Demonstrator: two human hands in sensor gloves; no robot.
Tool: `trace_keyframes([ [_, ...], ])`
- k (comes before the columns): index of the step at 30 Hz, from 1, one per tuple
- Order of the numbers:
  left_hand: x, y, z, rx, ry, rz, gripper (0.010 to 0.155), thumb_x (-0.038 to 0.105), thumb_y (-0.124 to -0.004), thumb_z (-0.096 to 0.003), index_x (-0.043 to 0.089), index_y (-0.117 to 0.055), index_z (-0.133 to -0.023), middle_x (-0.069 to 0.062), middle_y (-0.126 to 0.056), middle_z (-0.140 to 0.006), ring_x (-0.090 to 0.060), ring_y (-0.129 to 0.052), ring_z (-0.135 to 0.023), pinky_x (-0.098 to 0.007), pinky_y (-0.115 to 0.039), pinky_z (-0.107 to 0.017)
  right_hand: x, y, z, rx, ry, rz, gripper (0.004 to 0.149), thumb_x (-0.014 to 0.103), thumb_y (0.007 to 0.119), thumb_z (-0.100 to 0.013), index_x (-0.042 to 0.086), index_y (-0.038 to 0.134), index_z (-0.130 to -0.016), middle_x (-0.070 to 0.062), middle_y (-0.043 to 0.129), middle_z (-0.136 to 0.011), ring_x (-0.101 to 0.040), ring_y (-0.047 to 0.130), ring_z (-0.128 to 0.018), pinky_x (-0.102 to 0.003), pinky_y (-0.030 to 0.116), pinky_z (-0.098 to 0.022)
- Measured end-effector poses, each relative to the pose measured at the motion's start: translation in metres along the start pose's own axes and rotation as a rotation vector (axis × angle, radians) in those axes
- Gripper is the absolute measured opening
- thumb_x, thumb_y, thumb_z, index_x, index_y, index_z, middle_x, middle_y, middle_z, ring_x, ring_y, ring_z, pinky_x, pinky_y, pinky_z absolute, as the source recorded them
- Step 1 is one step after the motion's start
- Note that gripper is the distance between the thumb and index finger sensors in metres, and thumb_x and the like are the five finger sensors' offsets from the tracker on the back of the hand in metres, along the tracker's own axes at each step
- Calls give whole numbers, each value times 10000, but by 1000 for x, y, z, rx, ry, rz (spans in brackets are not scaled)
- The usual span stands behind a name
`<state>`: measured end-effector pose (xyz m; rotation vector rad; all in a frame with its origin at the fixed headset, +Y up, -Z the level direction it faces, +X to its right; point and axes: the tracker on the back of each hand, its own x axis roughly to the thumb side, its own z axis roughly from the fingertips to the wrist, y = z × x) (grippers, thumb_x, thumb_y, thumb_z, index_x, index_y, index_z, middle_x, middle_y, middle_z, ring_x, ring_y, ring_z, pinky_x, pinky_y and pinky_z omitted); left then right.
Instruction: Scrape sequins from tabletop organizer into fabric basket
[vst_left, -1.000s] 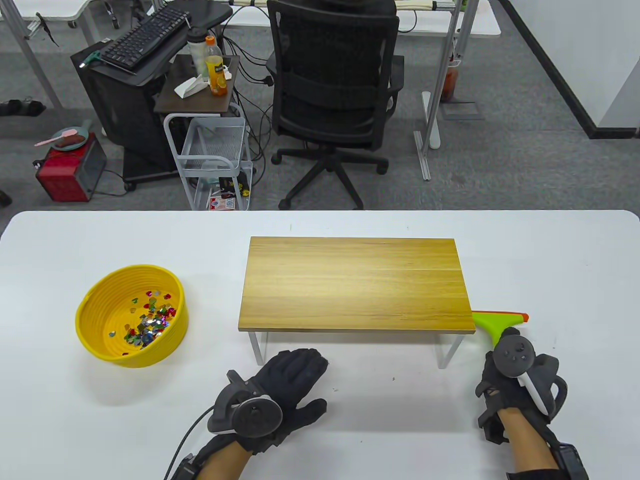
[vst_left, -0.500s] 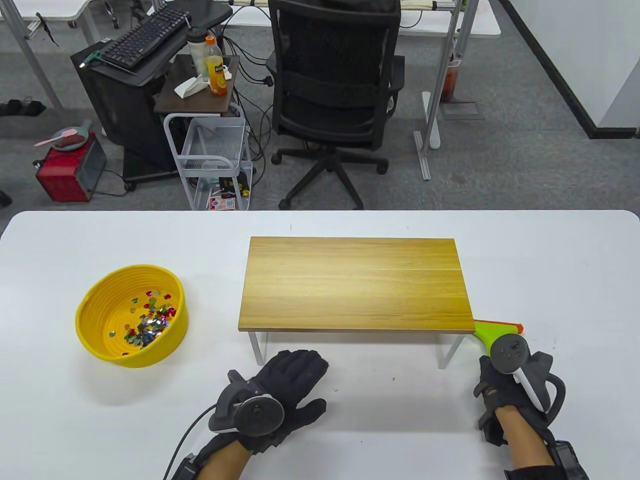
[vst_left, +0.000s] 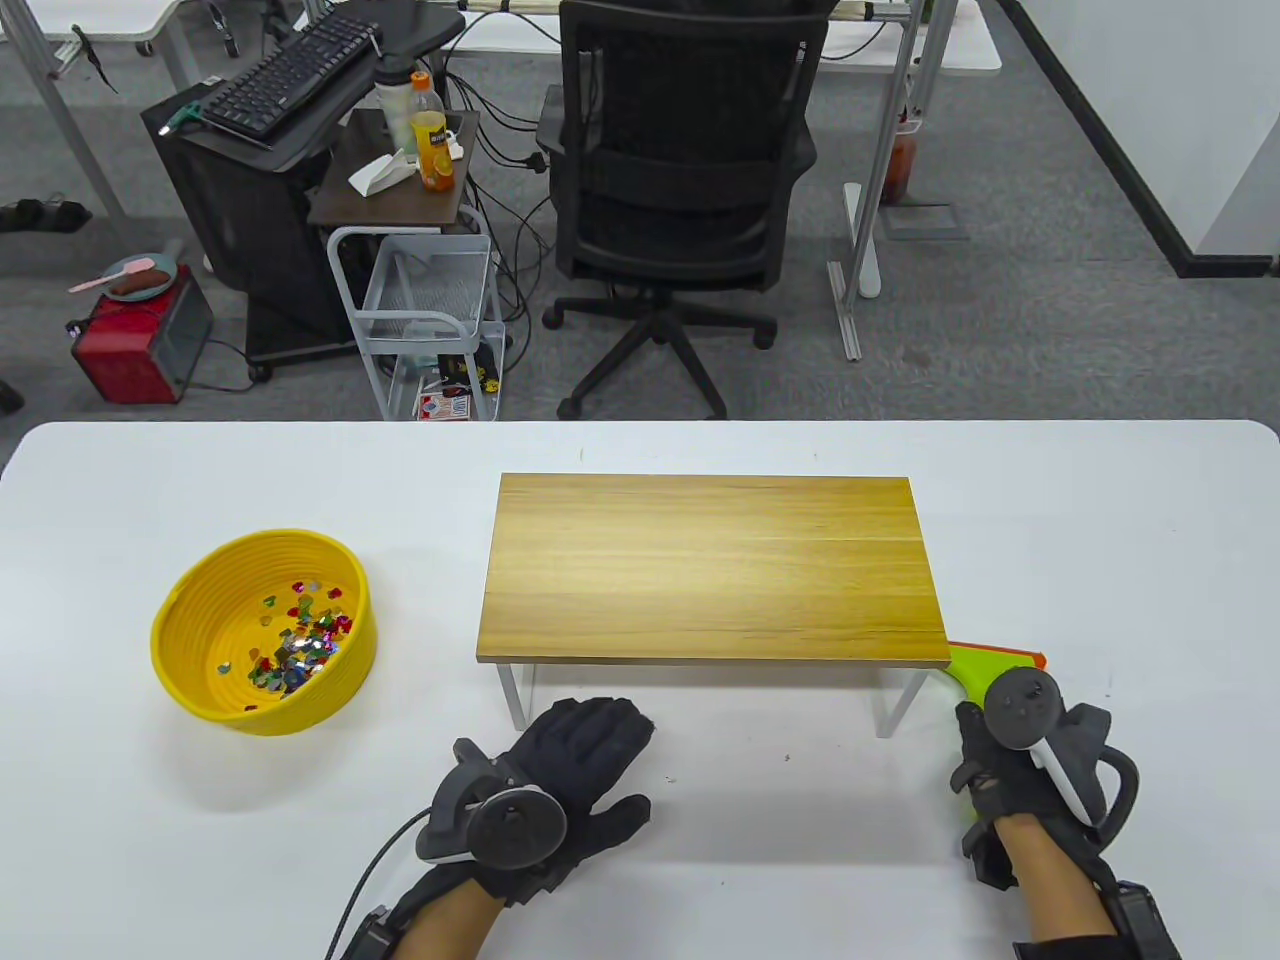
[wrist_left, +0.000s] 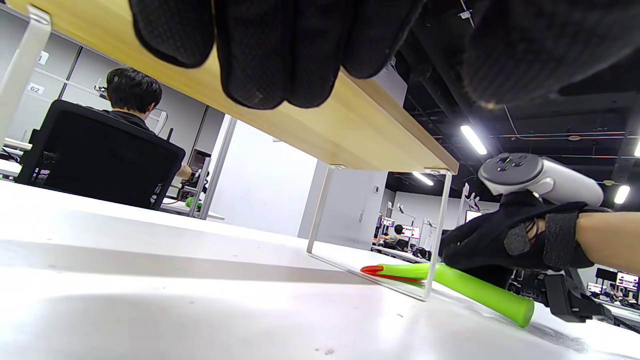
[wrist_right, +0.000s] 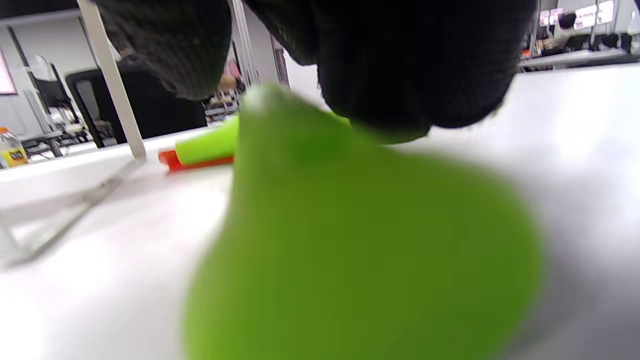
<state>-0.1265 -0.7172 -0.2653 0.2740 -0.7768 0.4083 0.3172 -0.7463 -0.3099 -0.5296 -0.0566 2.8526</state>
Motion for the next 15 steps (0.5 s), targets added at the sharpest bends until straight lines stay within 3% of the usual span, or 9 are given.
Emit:
trace_keyframes([
  [9,0,-1,0,-2,9,-6,735,612,-818,-410,180,-655,-981,-131,-754,-1025,-377,-830,-895,-614,-658,-690,31,-57,45,-346,-270,-64,674,384,753,-605,21,471,-1099,-309,582,-1062,-548,741,-855,-594,725,-600],
  [15,1,-2,0,-7,10,-3,740,614,-815,-411,177,-649,-985,-136,-748,-1026,-393,-816,-896,-625,-647,-691,67,-64,91,-470,-542,-28,681,427,756,-609,44,485,-1103,-284,579,-1079,-545,709,-889,-615,683,-638],
])
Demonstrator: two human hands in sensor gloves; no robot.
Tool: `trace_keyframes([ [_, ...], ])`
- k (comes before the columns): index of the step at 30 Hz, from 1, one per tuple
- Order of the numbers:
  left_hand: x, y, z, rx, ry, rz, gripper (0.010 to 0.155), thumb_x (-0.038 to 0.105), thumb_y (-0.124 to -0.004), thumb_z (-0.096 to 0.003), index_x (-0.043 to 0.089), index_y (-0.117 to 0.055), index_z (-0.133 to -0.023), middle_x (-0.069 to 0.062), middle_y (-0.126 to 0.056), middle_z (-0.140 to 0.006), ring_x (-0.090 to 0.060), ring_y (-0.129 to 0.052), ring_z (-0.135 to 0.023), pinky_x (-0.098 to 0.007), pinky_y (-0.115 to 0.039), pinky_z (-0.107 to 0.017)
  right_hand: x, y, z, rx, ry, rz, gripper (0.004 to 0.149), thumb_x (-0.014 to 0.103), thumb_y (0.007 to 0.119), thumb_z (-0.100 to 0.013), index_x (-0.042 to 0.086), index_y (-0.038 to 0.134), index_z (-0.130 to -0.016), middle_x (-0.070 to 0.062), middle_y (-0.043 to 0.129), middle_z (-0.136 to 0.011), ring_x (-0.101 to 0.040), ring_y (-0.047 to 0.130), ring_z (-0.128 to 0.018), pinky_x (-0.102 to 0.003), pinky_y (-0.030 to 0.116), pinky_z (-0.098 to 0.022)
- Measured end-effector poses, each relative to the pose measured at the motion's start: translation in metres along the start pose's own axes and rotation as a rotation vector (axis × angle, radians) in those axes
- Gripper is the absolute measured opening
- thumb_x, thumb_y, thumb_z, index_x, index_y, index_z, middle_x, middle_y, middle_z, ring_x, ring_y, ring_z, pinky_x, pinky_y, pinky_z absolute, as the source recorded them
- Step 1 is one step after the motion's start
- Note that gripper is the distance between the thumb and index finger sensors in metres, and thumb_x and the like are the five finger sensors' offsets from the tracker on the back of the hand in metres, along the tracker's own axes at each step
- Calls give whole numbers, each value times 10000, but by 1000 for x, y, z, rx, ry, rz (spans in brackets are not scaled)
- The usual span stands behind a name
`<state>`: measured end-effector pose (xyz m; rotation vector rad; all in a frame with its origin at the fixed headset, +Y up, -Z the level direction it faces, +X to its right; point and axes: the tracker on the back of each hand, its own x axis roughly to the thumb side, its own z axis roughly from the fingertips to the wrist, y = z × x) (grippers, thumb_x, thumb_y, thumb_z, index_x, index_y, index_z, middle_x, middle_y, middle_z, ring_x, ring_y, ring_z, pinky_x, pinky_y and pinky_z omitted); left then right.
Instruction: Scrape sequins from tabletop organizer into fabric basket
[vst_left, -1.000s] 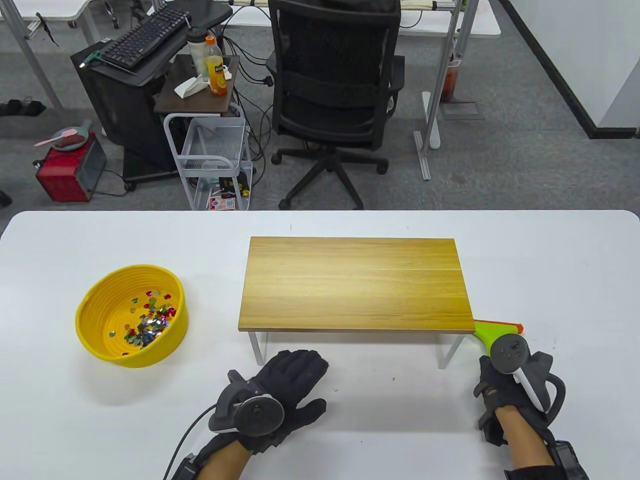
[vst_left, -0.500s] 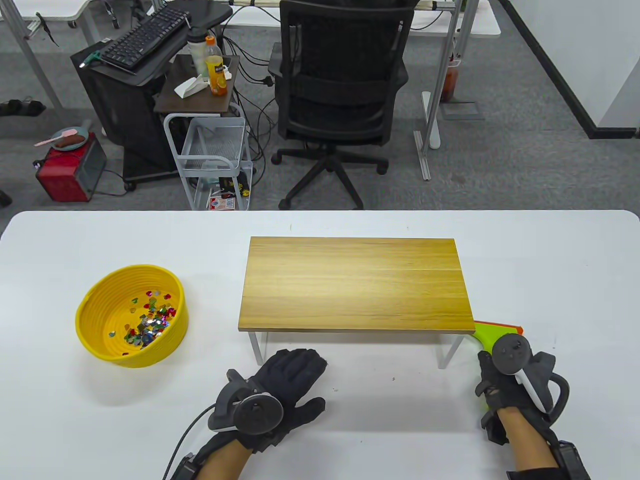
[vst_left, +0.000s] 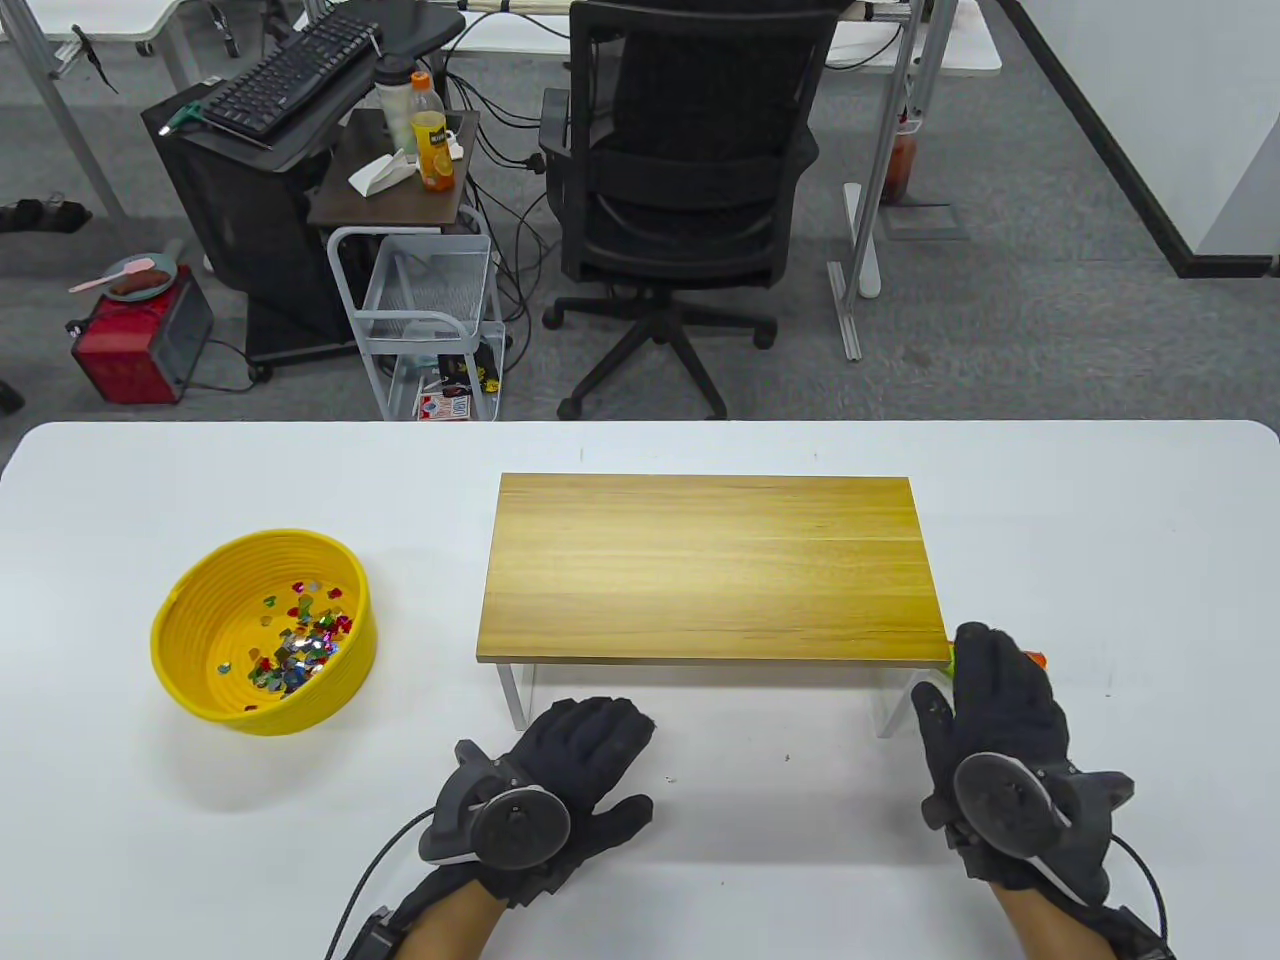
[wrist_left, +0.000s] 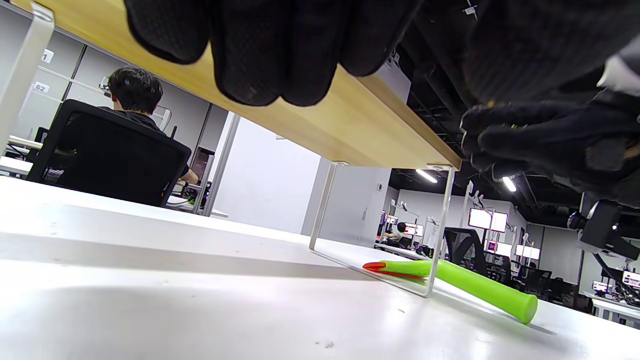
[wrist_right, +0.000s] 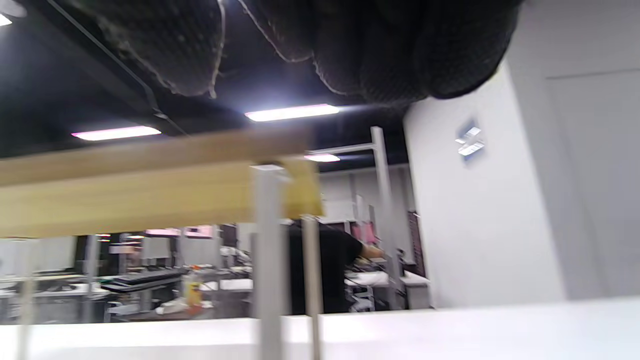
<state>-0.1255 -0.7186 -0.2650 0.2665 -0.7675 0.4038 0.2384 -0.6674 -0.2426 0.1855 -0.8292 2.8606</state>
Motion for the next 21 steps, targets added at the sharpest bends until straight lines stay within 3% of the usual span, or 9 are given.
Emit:
trace_keyframes([
  [10,2,0,1,5,-12,1,747,621,-814,-407,178,-649,-985,-134,-752,-1025,-393,-817,-894,-629,-648,-687,67,20,15,4,-309,-93,744,624,759,-570,116,580,-1083,-208,673,-1079,-518,720,-928,-618,661,-685],
  [21,3,-4,2,-17,-28,-18,757,636,-814,-400,180,-655,-983,-128,-761,-1021,-389,-815,-898,-629,-645,-690,85,55,19,130,-467,-215,780,707,774,-517,167,636,-1064,-139,756,-1058,-439,819,-911,-566,725,-671],
])
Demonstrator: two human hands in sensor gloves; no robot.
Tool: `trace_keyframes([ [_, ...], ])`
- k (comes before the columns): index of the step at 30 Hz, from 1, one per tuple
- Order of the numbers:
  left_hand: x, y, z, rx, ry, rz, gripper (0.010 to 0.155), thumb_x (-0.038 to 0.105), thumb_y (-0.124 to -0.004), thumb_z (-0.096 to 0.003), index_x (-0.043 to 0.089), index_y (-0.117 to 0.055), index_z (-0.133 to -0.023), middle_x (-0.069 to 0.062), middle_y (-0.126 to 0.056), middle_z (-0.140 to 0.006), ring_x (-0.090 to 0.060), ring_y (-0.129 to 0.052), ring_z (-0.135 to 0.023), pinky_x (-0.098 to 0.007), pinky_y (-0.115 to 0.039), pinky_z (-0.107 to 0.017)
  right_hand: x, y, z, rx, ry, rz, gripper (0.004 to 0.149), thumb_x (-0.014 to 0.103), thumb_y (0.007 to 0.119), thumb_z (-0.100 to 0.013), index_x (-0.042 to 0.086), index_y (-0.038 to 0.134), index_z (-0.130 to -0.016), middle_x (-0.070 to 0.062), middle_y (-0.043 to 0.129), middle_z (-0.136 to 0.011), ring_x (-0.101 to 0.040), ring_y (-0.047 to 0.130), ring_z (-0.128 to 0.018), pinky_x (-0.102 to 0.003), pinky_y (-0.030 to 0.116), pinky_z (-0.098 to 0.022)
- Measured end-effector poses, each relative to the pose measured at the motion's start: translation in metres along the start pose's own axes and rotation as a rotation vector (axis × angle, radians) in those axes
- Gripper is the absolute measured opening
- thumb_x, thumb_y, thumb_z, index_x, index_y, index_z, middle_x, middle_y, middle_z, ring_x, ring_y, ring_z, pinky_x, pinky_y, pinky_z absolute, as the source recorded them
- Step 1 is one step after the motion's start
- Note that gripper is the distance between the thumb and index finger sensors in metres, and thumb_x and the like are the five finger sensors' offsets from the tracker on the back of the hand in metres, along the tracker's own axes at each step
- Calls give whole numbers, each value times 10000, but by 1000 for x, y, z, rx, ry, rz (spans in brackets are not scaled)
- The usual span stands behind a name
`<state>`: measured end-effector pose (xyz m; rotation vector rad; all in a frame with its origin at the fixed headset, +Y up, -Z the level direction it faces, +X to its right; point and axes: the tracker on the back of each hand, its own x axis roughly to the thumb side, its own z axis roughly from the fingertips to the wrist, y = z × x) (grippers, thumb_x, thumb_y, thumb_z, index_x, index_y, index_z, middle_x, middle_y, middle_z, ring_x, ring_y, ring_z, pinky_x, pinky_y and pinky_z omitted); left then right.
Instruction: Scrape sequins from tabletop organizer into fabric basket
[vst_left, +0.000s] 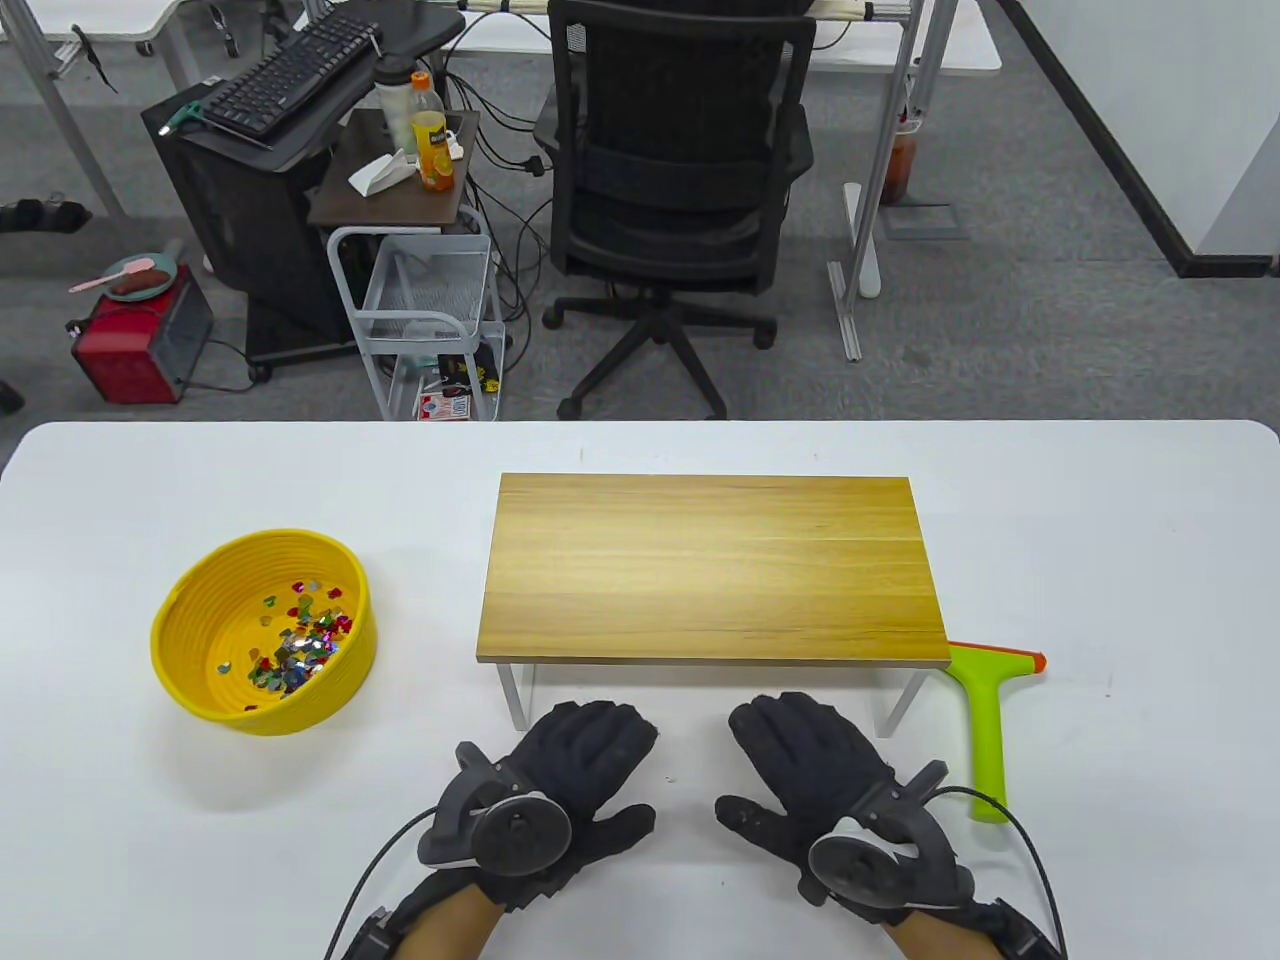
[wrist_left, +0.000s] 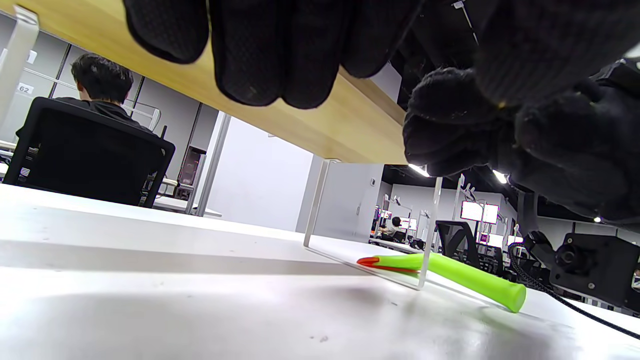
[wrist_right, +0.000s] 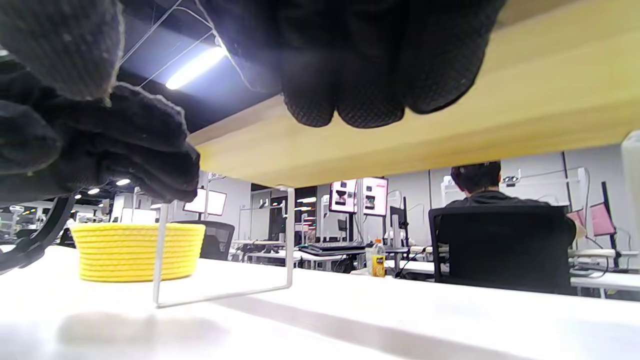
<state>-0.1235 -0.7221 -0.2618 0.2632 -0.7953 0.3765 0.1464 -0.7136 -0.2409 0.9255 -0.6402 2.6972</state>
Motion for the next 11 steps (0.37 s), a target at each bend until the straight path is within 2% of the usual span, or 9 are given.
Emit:
trace_keyframes([
  [11,0,-5,0,-21,-2,-11,760,637,-818,-398,180,-656,-983,-127,-759,-1024,-385,-814,-902,-630,-642,-692,-6,8,6,48,0,0,784,708,778,-514,164,641,-1062,-143,762,-1055,-439,820,-913,-567,727,-668],
])
